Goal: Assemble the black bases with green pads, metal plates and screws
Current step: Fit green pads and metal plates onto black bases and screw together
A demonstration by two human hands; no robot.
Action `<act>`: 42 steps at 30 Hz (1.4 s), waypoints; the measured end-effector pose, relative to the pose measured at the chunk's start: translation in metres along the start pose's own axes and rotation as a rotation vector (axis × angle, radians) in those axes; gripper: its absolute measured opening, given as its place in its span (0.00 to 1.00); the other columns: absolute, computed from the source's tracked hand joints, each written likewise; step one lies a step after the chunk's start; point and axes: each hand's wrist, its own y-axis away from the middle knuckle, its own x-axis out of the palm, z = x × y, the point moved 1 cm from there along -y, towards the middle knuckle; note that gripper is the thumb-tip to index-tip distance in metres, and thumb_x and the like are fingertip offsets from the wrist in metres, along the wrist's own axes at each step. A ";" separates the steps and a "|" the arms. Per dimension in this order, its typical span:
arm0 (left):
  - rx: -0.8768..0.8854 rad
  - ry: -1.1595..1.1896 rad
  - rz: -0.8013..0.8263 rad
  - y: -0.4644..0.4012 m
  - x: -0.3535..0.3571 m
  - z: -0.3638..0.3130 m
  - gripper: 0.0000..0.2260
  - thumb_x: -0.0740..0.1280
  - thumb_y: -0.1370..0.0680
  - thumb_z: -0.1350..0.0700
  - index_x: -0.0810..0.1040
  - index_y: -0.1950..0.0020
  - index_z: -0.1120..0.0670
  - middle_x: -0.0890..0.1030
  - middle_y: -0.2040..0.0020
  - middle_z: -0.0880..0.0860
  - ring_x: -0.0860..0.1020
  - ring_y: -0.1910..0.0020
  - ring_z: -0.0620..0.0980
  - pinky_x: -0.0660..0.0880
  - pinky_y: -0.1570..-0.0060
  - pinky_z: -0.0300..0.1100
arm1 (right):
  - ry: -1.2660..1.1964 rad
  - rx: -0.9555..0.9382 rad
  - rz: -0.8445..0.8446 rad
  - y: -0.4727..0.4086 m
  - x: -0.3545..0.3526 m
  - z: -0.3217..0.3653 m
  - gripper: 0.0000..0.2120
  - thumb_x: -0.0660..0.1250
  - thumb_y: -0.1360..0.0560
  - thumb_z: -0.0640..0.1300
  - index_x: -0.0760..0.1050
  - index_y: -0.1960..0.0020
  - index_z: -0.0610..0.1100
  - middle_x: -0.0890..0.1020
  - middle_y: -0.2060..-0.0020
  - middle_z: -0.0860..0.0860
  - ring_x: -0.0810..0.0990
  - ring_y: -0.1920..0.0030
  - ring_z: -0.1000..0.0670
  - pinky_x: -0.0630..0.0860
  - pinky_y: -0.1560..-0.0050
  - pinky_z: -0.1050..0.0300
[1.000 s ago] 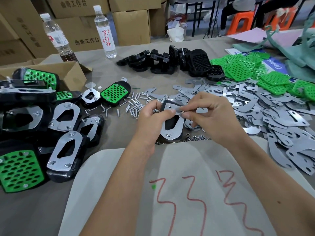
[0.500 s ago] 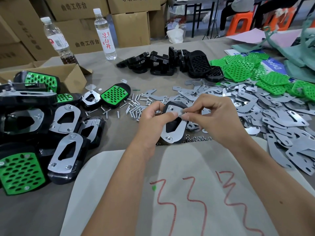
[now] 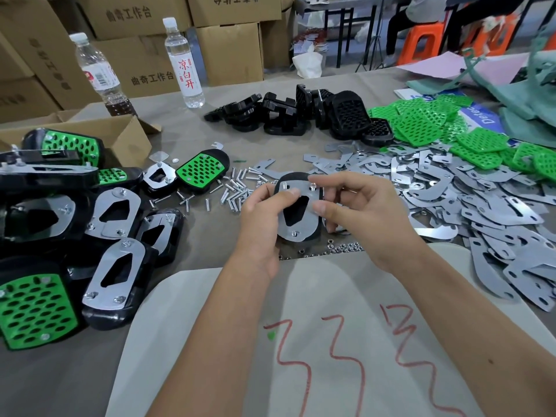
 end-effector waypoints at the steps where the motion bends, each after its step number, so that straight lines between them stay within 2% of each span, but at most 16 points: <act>1: 0.000 0.004 -0.009 0.000 0.000 0.000 0.13 0.71 0.23 0.61 0.76 0.41 0.66 0.82 0.54 0.59 0.80 0.57 0.56 0.74 0.56 0.49 | -0.028 0.006 -0.027 0.000 0.001 -0.001 0.13 0.78 0.30 0.37 0.86 0.47 0.46 0.76 0.63 0.49 0.76 0.67 0.48 0.77 0.66 0.56; 3: 0.006 0.009 -0.016 -0.001 0.001 0.001 0.13 0.71 0.23 0.61 0.76 0.43 0.67 0.82 0.54 0.60 0.80 0.58 0.56 0.75 0.56 0.49 | -0.051 0.017 -0.063 0.000 0.002 -0.002 0.10 0.79 0.31 0.37 0.84 0.52 0.46 0.77 0.65 0.49 0.76 0.69 0.48 0.76 0.68 0.55; 8: 0.029 -0.007 -0.019 -0.002 0.001 0.003 0.09 0.71 0.23 0.62 0.75 0.47 0.65 0.81 0.57 0.58 0.79 0.60 0.55 0.76 0.60 0.46 | -0.022 0.002 -0.008 0.000 0.006 -0.004 0.17 0.75 0.28 0.37 0.85 0.40 0.48 0.74 0.64 0.50 0.76 0.64 0.48 0.77 0.66 0.57; 13: 0.028 0.012 -0.055 -0.001 0.003 0.004 0.10 0.71 0.23 0.62 0.74 0.47 0.67 0.80 0.57 0.59 0.79 0.61 0.54 0.77 0.65 0.43 | -0.038 0.017 -0.109 0.001 0.006 -0.005 0.09 0.78 0.31 0.38 0.82 0.54 0.46 0.75 0.67 0.48 0.76 0.70 0.48 0.77 0.69 0.54; 18: 0.029 0.027 -0.050 -0.001 0.004 0.004 0.05 0.70 0.22 0.63 0.76 0.49 0.60 0.81 0.58 0.58 0.79 0.63 0.54 0.77 0.66 0.42 | -0.004 0.002 -0.042 0.001 0.009 -0.004 0.16 0.77 0.28 0.36 0.85 0.41 0.48 0.73 0.65 0.49 0.74 0.68 0.50 0.77 0.67 0.59; 22: 0.047 0.042 -0.057 -0.001 0.005 0.005 0.07 0.71 0.23 0.63 0.77 0.48 0.56 0.80 0.58 0.58 0.78 0.62 0.54 0.77 0.65 0.43 | 0.037 0.003 -0.145 0.001 0.006 -0.004 0.10 0.79 0.32 0.41 0.80 0.55 0.46 0.75 0.68 0.50 0.75 0.73 0.49 0.75 0.71 0.56; 26: 0.055 0.041 -0.070 -0.003 0.004 0.006 0.06 0.71 0.23 0.62 0.76 0.49 0.56 0.81 0.59 0.57 0.78 0.64 0.53 0.77 0.65 0.43 | 0.164 -0.036 -0.090 0.002 0.006 -0.006 0.15 0.78 0.27 0.38 0.84 0.42 0.49 0.77 0.65 0.54 0.74 0.68 0.51 0.72 0.67 0.61; 27: 0.059 0.041 -0.079 -0.004 0.004 0.006 0.06 0.71 0.23 0.63 0.76 0.49 0.56 0.81 0.60 0.56 0.78 0.64 0.53 0.77 0.65 0.43 | 0.189 -0.038 -0.091 0.002 0.006 -0.005 0.13 0.78 0.26 0.38 0.85 0.44 0.48 0.77 0.67 0.55 0.73 0.69 0.53 0.71 0.66 0.63; 29: 0.065 0.046 -0.103 -0.005 0.003 0.006 0.06 0.71 0.24 0.62 0.76 0.50 0.57 0.81 0.60 0.56 0.79 0.63 0.54 0.77 0.61 0.46 | 0.213 -0.064 -0.142 0.002 0.004 -0.005 0.04 0.78 0.26 0.39 0.84 0.56 0.44 0.75 0.72 0.55 0.71 0.72 0.56 0.68 0.69 0.66; 31: 0.070 0.047 -0.120 -0.006 0.002 0.006 0.06 0.71 0.24 0.62 0.78 0.48 0.57 0.81 0.59 0.57 0.79 0.62 0.54 0.77 0.57 0.50 | 0.206 -0.074 -0.187 0.002 0.000 -0.007 0.08 0.77 0.25 0.41 0.81 0.60 0.45 0.73 0.73 0.56 0.70 0.73 0.57 0.67 0.70 0.68; 32: 0.074 0.040 -0.120 -0.007 0.002 0.006 0.06 0.71 0.24 0.62 0.78 0.48 0.57 0.82 0.59 0.57 0.79 0.62 0.54 0.77 0.57 0.50 | 0.205 -0.074 -0.167 0.002 0.000 -0.005 0.04 0.76 0.24 0.41 0.83 0.56 0.47 0.74 0.72 0.56 0.71 0.72 0.57 0.68 0.69 0.68; 35: 0.084 0.015 -0.112 -0.007 0.002 0.007 0.06 0.72 0.23 0.62 0.77 0.50 0.57 0.81 0.61 0.56 0.79 0.64 0.53 0.77 0.61 0.46 | 0.220 -0.038 -0.060 0.003 0.006 -0.001 0.11 0.74 0.21 0.42 0.85 0.42 0.54 0.80 0.64 0.52 0.76 0.68 0.51 0.73 0.66 0.60; 37: 0.077 0.009 -0.106 -0.006 0.003 0.008 0.06 0.72 0.24 0.62 0.76 0.50 0.57 0.80 0.60 0.57 0.78 0.62 0.54 0.76 0.58 0.50 | 0.201 -0.030 -0.122 0.002 0.006 0.002 0.06 0.73 0.21 0.47 0.86 0.56 0.54 0.81 0.68 0.48 0.74 0.70 0.44 0.73 0.70 0.51; 39: 0.068 0.005 -0.100 -0.006 0.004 0.009 0.06 0.72 0.24 0.62 0.76 0.51 0.56 0.81 0.59 0.57 0.78 0.61 0.55 0.75 0.57 0.51 | 0.170 -0.021 -0.254 0.000 -0.001 0.001 0.22 0.70 0.21 0.56 0.78 0.70 0.45 0.68 0.76 0.41 0.64 0.74 0.45 0.62 0.74 0.58; 40: 0.066 0.005 -0.102 -0.006 0.003 0.009 0.06 0.72 0.24 0.62 0.76 0.52 0.55 0.81 0.60 0.57 0.78 0.61 0.54 0.75 0.58 0.50 | 0.150 -0.019 -0.293 0.000 -0.006 0.002 0.25 0.68 0.22 0.58 0.76 0.70 0.42 0.64 0.76 0.40 0.61 0.74 0.47 0.59 0.73 0.60; 42: 0.075 0.000 -0.109 -0.006 0.003 0.009 0.07 0.72 0.24 0.61 0.75 0.53 0.55 0.80 0.60 0.56 0.78 0.61 0.54 0.74 0.58 0.51 | 0.199 -0.036 -0.292 0.001 -0.010 0.003 0.24 0.67 0.21 0.59 0.77 0.66 0.40 0.65 0.75 0.45 0.62 0.73 0.50 0.58 0.72 0.60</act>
